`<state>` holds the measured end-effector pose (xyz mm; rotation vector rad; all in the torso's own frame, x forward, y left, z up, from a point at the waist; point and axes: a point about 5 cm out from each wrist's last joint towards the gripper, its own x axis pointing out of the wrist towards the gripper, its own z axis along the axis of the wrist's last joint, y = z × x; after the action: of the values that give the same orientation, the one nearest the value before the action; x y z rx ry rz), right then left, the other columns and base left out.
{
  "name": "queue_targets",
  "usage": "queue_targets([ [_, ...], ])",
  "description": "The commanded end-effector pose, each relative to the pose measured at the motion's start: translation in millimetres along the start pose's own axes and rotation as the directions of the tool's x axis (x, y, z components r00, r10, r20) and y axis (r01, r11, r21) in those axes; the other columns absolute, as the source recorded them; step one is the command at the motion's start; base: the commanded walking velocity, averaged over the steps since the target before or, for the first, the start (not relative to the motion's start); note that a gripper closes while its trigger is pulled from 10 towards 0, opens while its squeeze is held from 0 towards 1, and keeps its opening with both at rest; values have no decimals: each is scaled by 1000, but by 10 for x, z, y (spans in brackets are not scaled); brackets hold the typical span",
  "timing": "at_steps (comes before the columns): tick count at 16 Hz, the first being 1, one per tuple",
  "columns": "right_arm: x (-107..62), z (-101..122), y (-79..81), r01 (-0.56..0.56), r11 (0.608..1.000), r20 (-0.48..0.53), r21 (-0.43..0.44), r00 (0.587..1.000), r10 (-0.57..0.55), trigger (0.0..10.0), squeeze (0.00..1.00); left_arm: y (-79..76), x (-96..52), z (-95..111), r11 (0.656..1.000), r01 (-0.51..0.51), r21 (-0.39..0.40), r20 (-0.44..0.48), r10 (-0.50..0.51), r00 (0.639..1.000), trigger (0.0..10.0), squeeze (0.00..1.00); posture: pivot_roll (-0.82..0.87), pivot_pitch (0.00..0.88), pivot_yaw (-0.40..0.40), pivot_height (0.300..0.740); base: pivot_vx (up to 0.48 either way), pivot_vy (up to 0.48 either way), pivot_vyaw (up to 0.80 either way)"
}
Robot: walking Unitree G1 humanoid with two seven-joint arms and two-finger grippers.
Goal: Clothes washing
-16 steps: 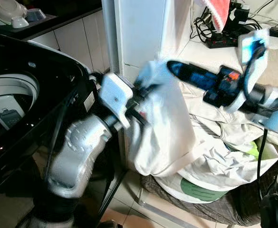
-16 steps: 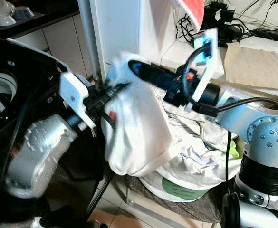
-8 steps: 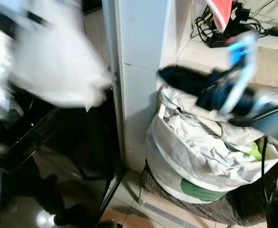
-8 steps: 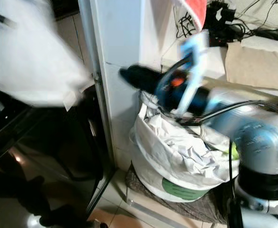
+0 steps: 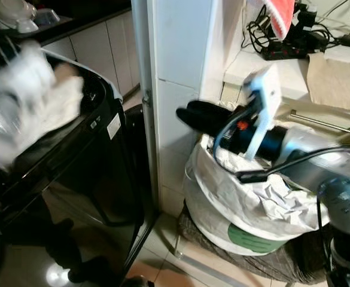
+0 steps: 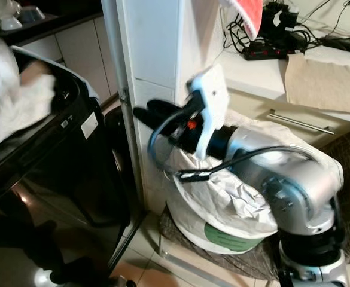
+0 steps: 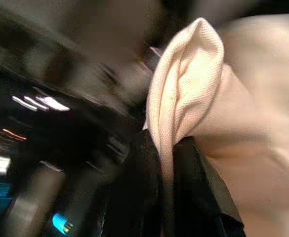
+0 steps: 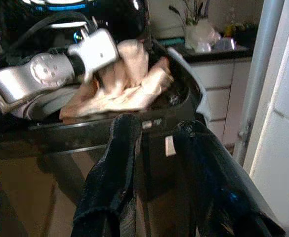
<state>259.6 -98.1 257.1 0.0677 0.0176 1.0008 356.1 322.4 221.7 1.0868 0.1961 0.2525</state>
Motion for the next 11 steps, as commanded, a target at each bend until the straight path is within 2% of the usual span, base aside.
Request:
queue_targets([
  [1, 0, 37, 60, -19, 999, 14, -35, 1000, 20, 10000, 0, 22, -1, -56, 998, 29, -54, -50, -31, 998, 10000, 0, -20, 0, 41, 740, 0, 0, 0],
  [2, -3, 26, 80, -33, 999, 8, -34, 999, 33, 10000, 0, -74, -39, -153, 989, 101, -109, -117, -114, 987, 10000, 0, -19, 0, 40, 740, 0, 0, 0],
  [3, -7, 15, 90, -38, 999, 5, -34, 999, 39, 10000, 0, -111, -84, -221, 981, 145, -127, -164, -165, 973, 10000, 706, -19, 0, 42, 740, 0, 0, 0],
  [4, -9, 10, 93, -39, 999, 4, -35, 999, 39, 10000, 0, -112, -100, -239, 981, 151, -123, -175, -171, 969, 10000, 706, -20, 0, 42, 740, 0, 0, 0],
  [5, -15, -9, 78, -32, 999, 2, -40, 999, 32, 10000, 0, -59, -133, -264, 980, 142, -142, -198, -169, 966, 10000, 1000, -18, 0, 40, 740, 0, 0, 0],
  [7, -16, -20, 39, -12, 999, -2, -40, 1000, 12, 10000, 0, 23, -184, -281, 978, 127, -164, -223, -162, 961, 10000, 1000, -14, 0, 36, 740, 0, 0, 0],
  [9, -14, -24, -24, 24, 999, -6, -39, 1000, -24, 10000, 0, 134, -218, -347, 986, 81, -148, -237, -115, 965, 10000, 1000, -10, 0, 32, 740, 0, 0, 0],
  [11, -22, -35, -105, 79, 996, -15, -37, 997, -80, 10000, 0, 149, -232, -359, 984, 87, -154, -209, -118, 971, 10000, 1000, -4, 0, 26, 740, 0, 0, 0],
])
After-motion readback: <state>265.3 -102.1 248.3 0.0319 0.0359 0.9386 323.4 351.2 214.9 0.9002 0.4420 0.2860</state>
